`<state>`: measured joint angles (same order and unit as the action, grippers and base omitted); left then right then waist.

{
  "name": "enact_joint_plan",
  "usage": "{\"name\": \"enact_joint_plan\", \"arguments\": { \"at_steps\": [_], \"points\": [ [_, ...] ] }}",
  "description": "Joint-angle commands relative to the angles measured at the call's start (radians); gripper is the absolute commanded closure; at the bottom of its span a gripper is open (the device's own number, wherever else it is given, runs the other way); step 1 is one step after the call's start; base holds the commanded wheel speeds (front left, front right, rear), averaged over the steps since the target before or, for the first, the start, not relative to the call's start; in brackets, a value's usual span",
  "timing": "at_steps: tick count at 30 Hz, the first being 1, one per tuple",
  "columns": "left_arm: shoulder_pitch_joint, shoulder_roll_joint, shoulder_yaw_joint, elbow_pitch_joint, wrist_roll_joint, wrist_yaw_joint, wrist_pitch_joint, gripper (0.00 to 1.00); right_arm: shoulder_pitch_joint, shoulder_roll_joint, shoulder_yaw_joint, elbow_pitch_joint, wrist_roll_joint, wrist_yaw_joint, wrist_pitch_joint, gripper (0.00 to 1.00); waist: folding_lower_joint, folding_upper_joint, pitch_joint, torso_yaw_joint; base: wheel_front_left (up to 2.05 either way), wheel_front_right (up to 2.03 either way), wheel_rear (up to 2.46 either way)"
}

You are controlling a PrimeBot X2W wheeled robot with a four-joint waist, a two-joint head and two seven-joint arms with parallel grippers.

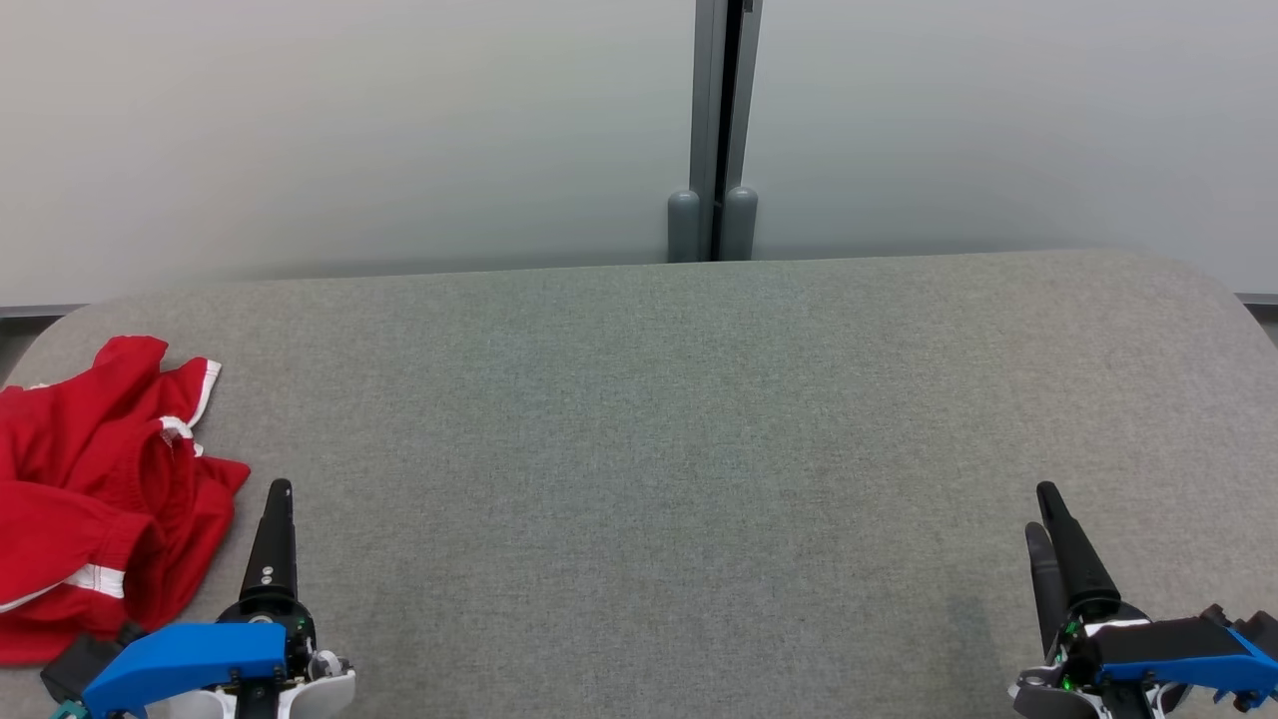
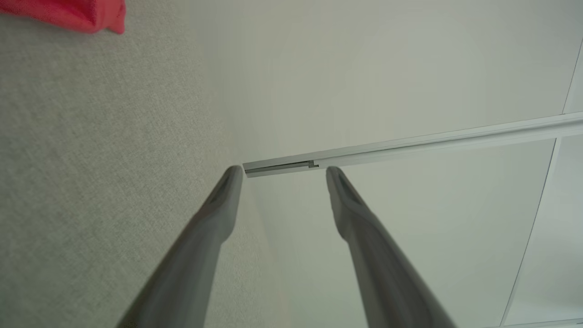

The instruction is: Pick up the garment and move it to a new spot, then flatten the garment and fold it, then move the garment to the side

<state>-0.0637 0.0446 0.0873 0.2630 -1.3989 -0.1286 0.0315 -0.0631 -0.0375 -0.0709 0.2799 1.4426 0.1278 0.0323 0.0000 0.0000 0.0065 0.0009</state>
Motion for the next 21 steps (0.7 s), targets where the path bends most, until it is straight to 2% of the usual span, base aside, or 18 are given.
{"name": "enact_joint_plan", "arguments": {
  "at_steps": [1, 21],
  "points": [
    [-0.032, 0.005, 0.001, -0.019, 0.020, -0.001, -0.007, 0.00, -0.024, -0.005, 0.002, -0.017, -0.020, 0.002, -0.006, 0.00, 0.0000, 0.0000, 0.000, 0.000, 0.00, 0.00, 0.00],
    [-0.044, 0.006, -0.030, -0.009, 0.470, 0.020, -0.086, 0.00, -0.031, -0.008, 0.051, -0.029, -0.406, 0.002, -0.085, 0.00, 0.0000, 0.0000, 0.003, 0.005, 0.00, 0.00, 0.00]
  ]
}}
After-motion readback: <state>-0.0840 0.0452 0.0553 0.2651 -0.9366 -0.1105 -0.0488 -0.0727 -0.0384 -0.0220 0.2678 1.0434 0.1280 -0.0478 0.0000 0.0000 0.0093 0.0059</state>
